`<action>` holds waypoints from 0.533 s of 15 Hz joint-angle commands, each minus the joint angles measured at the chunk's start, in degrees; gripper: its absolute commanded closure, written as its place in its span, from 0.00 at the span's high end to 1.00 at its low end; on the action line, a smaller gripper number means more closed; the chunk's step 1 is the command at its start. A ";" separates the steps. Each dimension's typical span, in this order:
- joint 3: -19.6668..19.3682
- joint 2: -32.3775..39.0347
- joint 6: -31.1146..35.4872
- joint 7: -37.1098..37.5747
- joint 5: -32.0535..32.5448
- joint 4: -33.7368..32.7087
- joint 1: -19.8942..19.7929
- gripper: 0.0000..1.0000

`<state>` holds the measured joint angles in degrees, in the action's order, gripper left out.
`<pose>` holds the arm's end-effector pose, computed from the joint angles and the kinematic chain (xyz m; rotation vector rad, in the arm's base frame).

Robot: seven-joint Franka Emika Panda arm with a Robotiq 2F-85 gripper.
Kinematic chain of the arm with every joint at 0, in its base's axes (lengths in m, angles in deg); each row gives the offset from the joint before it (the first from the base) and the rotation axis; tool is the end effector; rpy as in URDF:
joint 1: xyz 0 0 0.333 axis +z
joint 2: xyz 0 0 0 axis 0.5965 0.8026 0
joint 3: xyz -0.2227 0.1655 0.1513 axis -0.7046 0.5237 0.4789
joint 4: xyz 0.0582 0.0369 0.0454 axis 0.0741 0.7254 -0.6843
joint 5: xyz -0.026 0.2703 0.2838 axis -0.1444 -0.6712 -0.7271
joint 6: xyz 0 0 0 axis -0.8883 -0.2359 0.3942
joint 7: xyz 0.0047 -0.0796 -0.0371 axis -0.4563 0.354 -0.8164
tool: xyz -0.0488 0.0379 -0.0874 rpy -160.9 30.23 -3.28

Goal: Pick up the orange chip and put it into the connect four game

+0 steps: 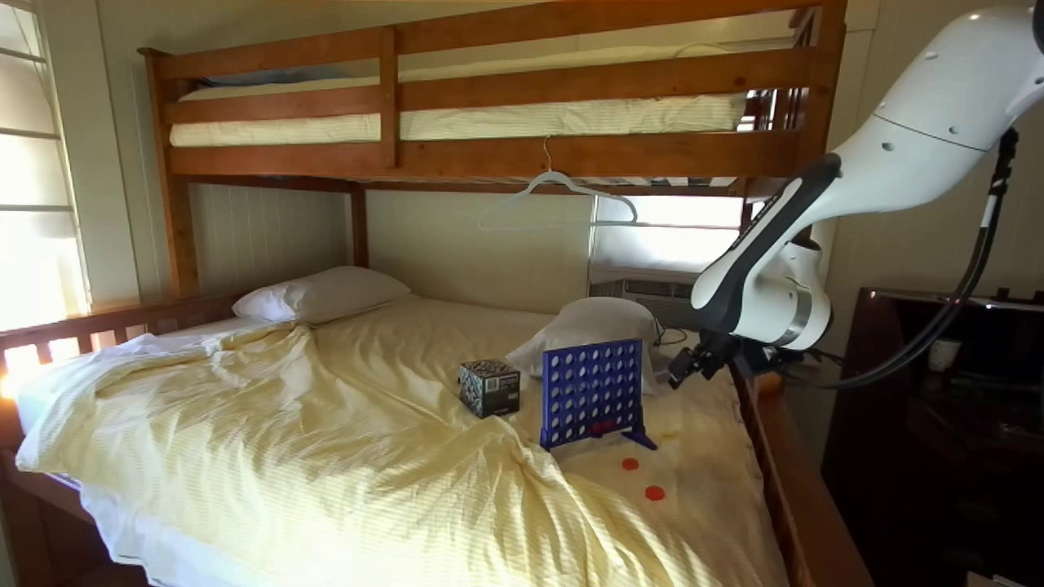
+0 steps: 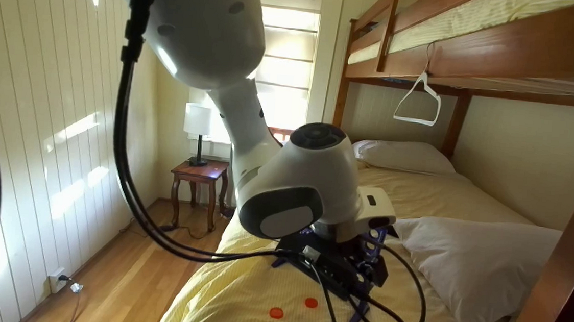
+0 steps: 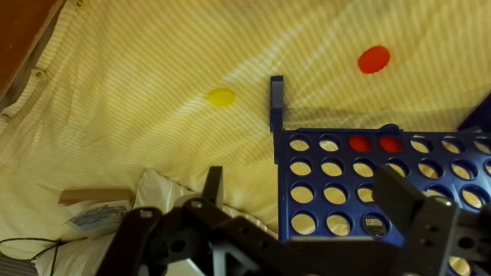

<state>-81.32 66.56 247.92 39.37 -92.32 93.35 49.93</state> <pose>0.4476 -0.1888 0.2959 2.8593 -0.4054 0.7857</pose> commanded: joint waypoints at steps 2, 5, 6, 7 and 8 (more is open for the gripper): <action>-9.09 0.21 -6.80 9.18 8.88 -0.42 7.59 1.00; -15.25 -0.21 -12.01 19.69 19.39 -2.02 12.49 1.00; -17.23 -0.57 -13.52 23.41 23.36 -2.67 14.11 1.00; -19.09 -1.00 -15.08 27.17 27.42 -3.45 15.69 1.00; -20.80 -1.65 -16.86 30.83 31.49 -4.25 17.22 1.00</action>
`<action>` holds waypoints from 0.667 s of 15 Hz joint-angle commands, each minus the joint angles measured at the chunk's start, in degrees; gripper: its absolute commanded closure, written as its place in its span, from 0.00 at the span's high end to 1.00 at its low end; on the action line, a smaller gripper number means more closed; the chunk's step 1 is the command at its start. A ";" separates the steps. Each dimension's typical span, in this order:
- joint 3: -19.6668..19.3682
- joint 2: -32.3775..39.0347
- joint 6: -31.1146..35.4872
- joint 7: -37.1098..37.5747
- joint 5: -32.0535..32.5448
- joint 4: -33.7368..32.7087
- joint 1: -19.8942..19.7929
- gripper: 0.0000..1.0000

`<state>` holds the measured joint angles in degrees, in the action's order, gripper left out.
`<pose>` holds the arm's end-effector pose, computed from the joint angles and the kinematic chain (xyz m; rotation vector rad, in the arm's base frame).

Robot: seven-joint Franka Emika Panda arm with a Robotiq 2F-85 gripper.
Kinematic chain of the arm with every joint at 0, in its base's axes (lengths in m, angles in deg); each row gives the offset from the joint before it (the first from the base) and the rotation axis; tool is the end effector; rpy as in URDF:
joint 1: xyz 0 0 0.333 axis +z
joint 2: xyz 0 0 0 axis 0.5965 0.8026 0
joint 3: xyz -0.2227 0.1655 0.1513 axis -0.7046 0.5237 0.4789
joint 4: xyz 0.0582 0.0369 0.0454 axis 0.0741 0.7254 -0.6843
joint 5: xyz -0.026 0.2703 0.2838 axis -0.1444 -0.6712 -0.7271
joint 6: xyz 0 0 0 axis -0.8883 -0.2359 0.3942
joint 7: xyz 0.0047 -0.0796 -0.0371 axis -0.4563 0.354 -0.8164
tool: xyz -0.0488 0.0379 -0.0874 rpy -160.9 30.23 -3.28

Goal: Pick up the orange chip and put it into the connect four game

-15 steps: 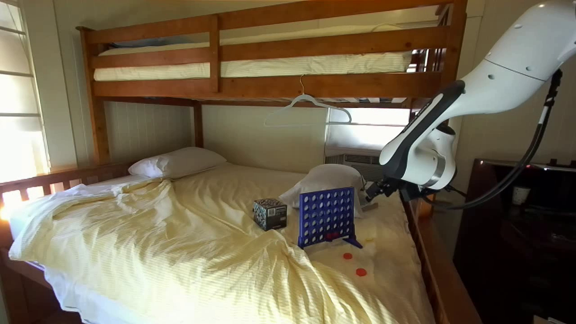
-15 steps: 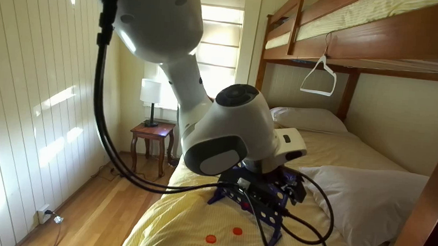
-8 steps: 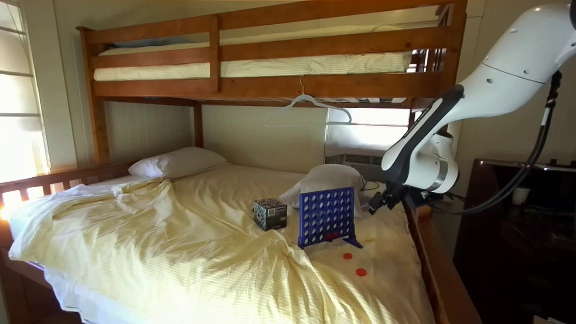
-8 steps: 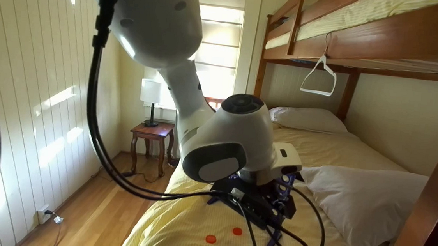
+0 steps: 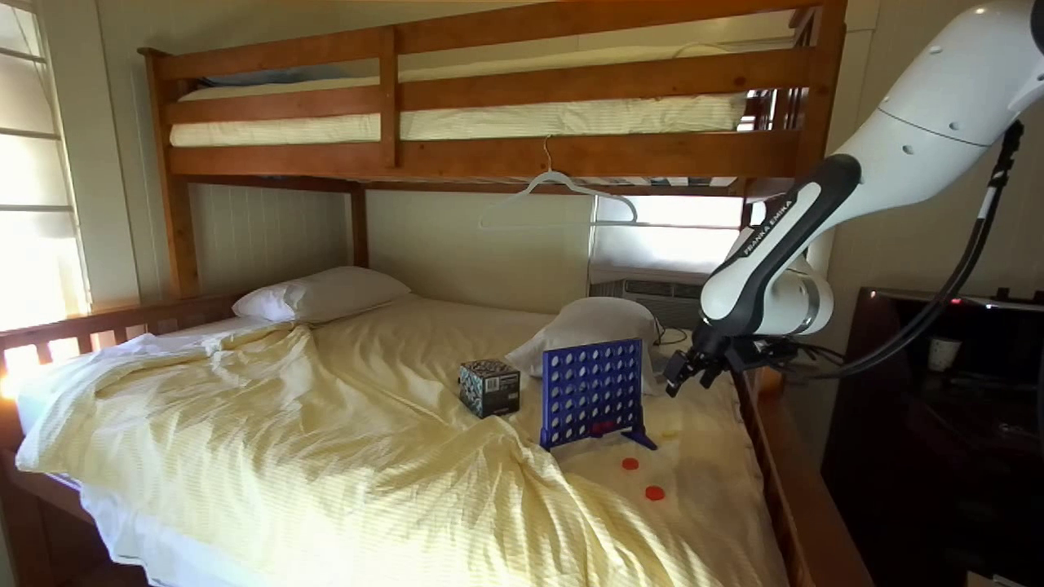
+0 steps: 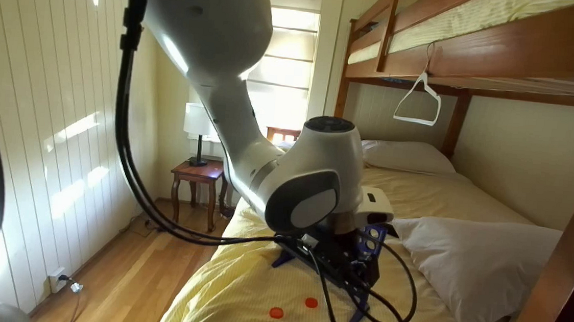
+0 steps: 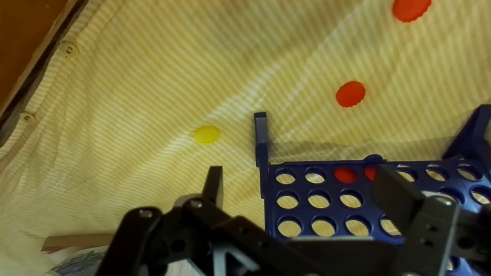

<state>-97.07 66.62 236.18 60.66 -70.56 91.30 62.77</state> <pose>0.4624 -0.1814 0.2962 2.9431 -0.4569 0.5881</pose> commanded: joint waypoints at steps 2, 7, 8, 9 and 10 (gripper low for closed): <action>-7.77 -3.18 -8.81 16.90 17.93 -3.99 7.01 1.00; -7.96 -10.34 -20.99 31.46 34.68 -7.73 9.65 1.00; -7.05 -12.15 -23.69 33.29 36.61 -8.03 9.63 1.00; -6.05 -13.92 -26.04 33.84 37.32 -8.09 9.58 1.00; -5.15 -15.48 -28.36 33.95 37.38 -8.19 9.54 1.00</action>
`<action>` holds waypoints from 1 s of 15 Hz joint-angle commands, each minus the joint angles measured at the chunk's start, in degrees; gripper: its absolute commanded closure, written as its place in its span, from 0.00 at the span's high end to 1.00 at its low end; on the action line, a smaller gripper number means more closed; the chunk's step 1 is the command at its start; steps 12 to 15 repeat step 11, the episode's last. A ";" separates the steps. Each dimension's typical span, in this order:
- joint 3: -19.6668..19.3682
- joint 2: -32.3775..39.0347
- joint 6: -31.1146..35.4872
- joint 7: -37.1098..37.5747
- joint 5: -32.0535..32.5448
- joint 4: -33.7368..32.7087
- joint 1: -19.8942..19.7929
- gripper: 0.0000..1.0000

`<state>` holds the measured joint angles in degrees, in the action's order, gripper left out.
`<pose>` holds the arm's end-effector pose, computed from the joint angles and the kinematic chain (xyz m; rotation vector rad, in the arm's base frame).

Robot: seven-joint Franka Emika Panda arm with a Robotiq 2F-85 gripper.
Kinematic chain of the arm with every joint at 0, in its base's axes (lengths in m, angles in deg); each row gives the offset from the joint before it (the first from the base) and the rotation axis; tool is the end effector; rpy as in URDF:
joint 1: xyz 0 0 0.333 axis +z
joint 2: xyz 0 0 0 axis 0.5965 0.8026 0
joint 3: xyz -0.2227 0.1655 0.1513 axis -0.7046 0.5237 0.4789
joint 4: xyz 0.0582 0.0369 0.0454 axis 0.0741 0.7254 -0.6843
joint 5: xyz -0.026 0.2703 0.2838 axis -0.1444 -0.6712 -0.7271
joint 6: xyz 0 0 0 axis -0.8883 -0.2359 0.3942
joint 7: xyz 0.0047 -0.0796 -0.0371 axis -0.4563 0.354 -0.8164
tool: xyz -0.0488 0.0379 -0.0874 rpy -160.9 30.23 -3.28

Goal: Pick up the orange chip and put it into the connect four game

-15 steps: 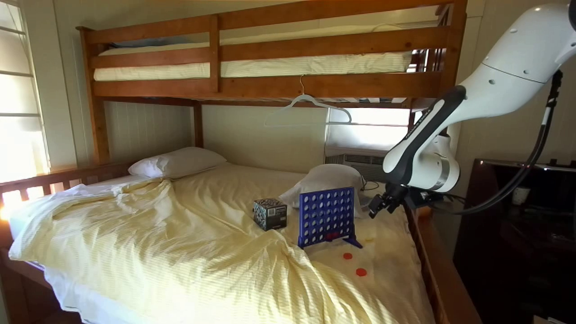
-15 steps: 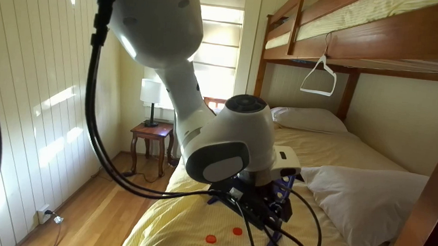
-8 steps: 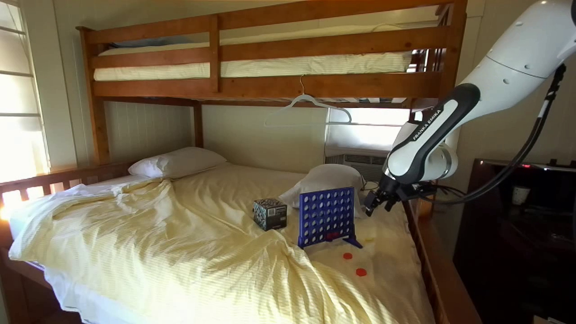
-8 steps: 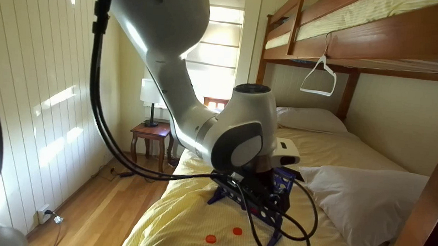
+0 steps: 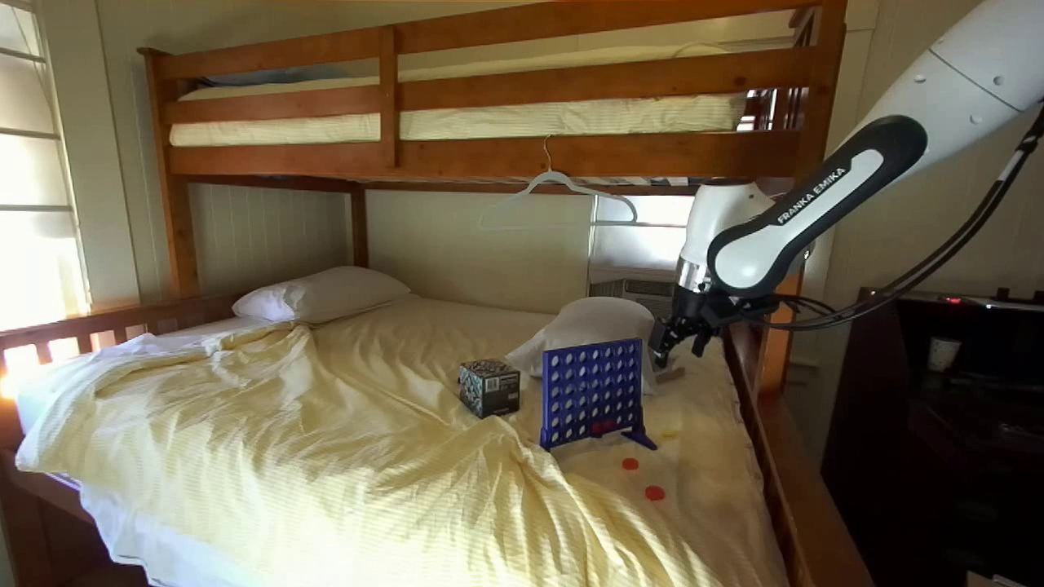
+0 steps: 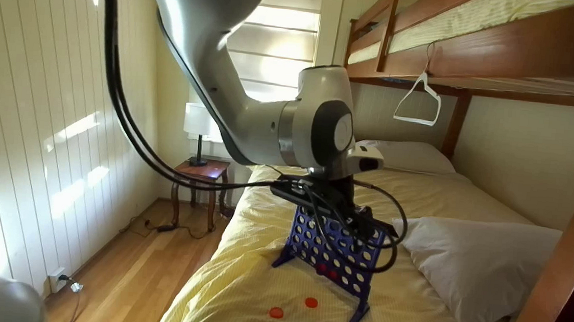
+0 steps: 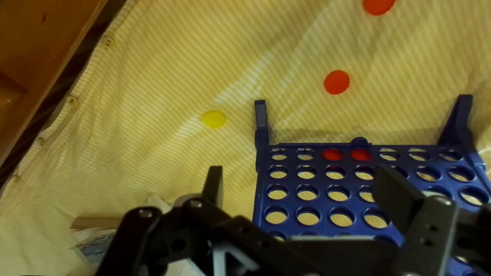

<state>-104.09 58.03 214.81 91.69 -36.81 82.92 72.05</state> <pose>0.4950 -0.1477 0.3632 2.8798 -0.4809 0.4095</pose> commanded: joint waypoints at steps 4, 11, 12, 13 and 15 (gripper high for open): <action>24.47 -9.14 -11.13 -1.71 -3.67 1.40 -19.94 1.00; 35.17 -4.73 -8.86 -1.98 -4.54 0.13 -31.41 1.00; 35.17 -4.73 -8.86 -1.98 -4.54 0.13 -31.41 1.00; 35.17 -4.73 -8.86 -1.98 -4.54 0.13 -31.41 1.00; 35.17 -4.73 -8.86 -1.98 -4.54 0.13 -31.41 1.00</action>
